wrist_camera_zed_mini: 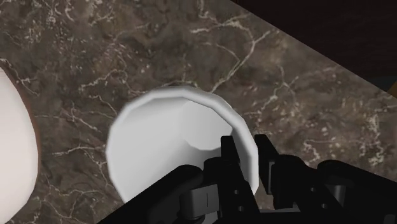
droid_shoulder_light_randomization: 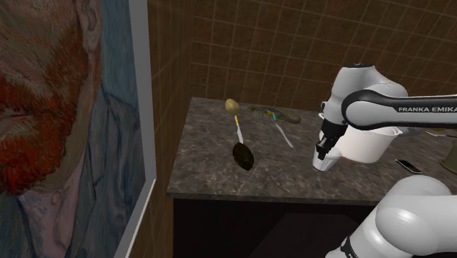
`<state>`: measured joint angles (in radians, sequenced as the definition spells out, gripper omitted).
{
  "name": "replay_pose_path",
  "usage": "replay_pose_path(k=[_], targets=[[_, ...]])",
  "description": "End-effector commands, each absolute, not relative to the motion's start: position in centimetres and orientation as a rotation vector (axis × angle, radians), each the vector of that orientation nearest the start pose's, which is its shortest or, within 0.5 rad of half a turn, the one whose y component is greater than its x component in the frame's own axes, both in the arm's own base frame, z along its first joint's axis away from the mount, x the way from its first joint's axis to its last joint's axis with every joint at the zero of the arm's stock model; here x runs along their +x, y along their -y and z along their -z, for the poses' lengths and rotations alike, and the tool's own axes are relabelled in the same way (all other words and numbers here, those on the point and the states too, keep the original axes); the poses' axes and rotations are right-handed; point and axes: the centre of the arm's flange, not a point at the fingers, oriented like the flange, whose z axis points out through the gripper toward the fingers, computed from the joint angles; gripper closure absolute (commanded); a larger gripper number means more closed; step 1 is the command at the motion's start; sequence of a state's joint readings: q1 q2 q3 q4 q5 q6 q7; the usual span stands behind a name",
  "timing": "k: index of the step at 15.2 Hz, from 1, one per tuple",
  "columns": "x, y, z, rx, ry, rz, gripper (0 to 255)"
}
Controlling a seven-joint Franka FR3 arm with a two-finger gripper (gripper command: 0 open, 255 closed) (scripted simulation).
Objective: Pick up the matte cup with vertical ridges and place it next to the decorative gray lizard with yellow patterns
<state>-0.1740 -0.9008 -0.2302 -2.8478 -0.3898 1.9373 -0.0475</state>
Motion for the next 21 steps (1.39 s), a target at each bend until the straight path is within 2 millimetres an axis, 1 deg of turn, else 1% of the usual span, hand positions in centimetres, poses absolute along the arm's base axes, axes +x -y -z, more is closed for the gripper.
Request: replay_pose_path(k=[1,19,21], targets=[[25.4,12.7,-42.8,-3.312,-0.209,-0.071,255],[25.4,12.7,-52.2,-3.312,-0.209,-0.071,255],[27.9,13.5,-52.2,-3.312,-0.209,-0.071,255]])
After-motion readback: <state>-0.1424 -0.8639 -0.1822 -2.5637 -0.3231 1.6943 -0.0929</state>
